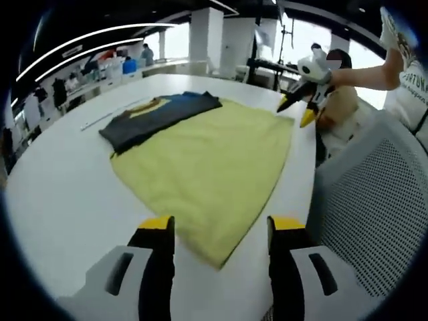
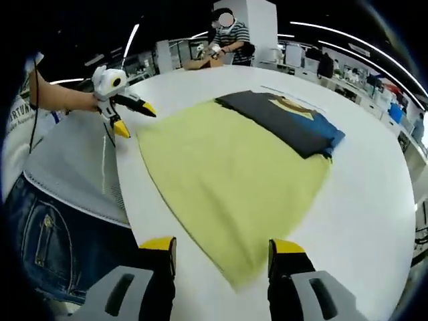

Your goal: Fold the garment on the visible template until the final outline fits inside the template.

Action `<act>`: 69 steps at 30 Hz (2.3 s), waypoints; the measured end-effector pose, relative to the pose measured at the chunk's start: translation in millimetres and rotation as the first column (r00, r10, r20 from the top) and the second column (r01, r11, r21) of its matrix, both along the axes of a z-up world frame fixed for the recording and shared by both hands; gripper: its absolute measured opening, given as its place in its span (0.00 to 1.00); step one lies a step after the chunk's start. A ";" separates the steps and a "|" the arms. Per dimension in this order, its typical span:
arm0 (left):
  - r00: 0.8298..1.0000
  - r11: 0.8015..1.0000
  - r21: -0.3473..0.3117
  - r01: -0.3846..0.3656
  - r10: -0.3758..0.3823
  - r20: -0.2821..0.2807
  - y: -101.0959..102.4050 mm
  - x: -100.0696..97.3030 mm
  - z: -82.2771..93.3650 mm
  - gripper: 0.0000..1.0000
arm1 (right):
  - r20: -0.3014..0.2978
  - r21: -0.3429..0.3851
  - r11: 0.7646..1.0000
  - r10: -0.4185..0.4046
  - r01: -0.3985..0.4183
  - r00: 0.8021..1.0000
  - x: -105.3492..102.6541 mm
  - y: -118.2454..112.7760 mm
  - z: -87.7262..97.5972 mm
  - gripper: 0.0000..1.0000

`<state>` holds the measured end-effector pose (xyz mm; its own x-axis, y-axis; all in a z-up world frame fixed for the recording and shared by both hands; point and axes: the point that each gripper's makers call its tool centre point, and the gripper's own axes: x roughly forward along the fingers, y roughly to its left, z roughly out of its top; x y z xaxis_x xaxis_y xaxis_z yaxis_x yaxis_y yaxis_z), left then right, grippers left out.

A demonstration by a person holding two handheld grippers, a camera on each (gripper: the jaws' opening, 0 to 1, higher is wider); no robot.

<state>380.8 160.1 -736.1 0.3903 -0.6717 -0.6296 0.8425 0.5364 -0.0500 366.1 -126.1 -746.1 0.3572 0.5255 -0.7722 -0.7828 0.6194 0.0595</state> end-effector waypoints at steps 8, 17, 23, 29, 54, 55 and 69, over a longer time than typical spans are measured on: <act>0.999 0.998 0.047 0.038 -0.037 -0.013 0.6 -4.2 -6.8 0.41 | -0.003 -0.067 0.997 0.044 -0.044 0.999 -0.2 -8.5 -6.3 0.35; 0.997 0.991 0.111 0.070 -0.067 -0.030 9.3 -9.6 -18.7 0.35 | -0.017 -0.134 0.987 0.086 -0.088 0.996 -1.0 -15.0 -13.3 0.27; 0.993 0.981 0.157 0.117 -0.119 0.005 9.6 -9.2 -19.1 0.33 | -0.021 -0.160 0.976 0.146 -0.148 0.989 -1.6 -14.6 -13.3 0.24; 0.988 0.976 0.158 0.151 -0.154 0.007 5.7 -8.9 -19.0 0.27 | -0.042 -0.166 0.968 0.185 -0.189 0.982 -0.3 -13.8 -14.2 0.20; 0.988 0.962 0.233 0.145 -0.155 0.025 7.1 -1.5 -15.2 0.01 | -0.036 -0.162 0.975 0.150 -0.154 0.988 14.8 -14.1 -13.0 0.00; 0.989 0.964 0.226 0.138 -0.148 0.028 7.6 -2.0 -13.0 0.01 | -0.035 -0.161 0.975 0.150 -0.154 0.988 12.9 -14.1 -12.0 0.00; 0.995 0.971 0.219 0.097 -0.102 0.011 11.1 -18.2 -3.7 0.01 | -0.025 -0.118 0.988 0.100 -0.103 0.995 -3.2 -12.4 0.6 0.00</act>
